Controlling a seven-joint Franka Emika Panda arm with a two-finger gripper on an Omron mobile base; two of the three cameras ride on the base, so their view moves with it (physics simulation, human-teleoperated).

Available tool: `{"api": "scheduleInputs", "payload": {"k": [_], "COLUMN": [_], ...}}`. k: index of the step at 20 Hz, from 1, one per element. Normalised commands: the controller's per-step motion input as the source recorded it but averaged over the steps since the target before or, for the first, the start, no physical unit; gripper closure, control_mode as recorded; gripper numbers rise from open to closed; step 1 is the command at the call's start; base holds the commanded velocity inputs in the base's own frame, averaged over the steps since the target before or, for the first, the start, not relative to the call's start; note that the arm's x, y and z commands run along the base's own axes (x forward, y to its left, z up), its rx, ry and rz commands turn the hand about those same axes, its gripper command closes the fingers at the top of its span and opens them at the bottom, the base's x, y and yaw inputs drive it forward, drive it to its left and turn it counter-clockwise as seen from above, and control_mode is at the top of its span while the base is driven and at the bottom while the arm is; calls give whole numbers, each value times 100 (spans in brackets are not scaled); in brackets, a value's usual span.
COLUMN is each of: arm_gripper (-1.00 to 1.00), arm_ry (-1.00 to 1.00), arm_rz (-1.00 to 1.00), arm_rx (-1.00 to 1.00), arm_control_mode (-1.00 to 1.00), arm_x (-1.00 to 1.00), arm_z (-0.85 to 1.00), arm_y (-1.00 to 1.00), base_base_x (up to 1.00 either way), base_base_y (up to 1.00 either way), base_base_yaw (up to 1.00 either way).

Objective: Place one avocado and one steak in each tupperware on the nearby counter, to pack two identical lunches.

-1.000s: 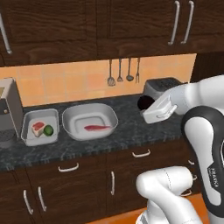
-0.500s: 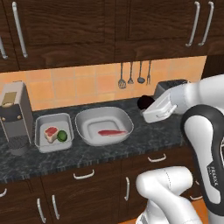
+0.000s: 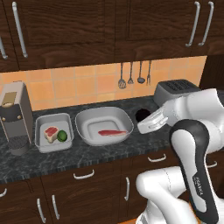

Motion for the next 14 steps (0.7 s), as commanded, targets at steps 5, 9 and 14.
{"api": "scheduleInputs", "payload": {"k": [5, 9, 14], "arm_gripper": [100, 100, 100], "arm_ry": [5, 3, 0], "arm_rz": [-17, -17, -16], "arm_rx": [15, 0, 0], "arm_control_mode": [-100, -100, -100], "arm_x": [92, 90, 68], "arm_z": [-91, -96, -67], "arm_y": [-13, 25, 25], "base_base_x": [0, 0, 0], "base_base_y": [0, 0, 0], "base_base_yaw": [0, 0, 0]}}
